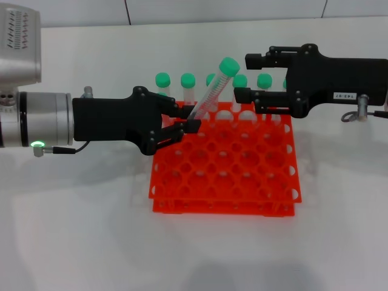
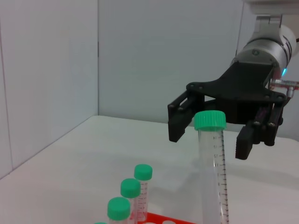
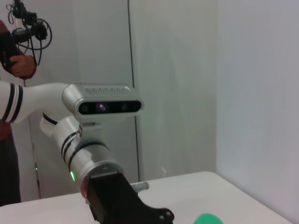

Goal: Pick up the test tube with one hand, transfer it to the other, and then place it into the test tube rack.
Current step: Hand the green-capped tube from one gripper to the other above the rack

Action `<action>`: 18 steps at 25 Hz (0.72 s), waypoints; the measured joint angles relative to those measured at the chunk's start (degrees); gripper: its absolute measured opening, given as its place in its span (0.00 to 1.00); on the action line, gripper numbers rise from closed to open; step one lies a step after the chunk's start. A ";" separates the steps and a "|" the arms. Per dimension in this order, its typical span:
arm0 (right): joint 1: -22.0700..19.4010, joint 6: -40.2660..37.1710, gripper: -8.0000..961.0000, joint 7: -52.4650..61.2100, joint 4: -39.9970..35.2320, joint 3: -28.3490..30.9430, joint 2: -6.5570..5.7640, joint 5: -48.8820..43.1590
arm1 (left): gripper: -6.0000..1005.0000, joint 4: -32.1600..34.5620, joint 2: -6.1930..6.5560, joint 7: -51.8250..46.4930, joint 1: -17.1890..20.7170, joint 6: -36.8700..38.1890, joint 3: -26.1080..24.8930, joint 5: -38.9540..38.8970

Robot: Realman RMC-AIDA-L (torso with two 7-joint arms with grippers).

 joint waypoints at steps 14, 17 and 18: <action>2.11 0.04 0.59 0.08 0.65 -1.44 0.09 0.22 | 0.20 -0.10 -0.02 -0.08 -0.19 0.00 0.62 0.02; 2.37 0.02 0.59 0.09 0.67 -1.45 0.14 0.22 | 0.20 -0.13 -0.04 -0.14 -0.20 -0.01 0.68 0.02; 2.45 0.02 0.59 0.08 0.68 -1.45 0.15 0.22 | 0.20 -0.14 -0.04 -0.16 -0.20 -0.01 0.69 0.02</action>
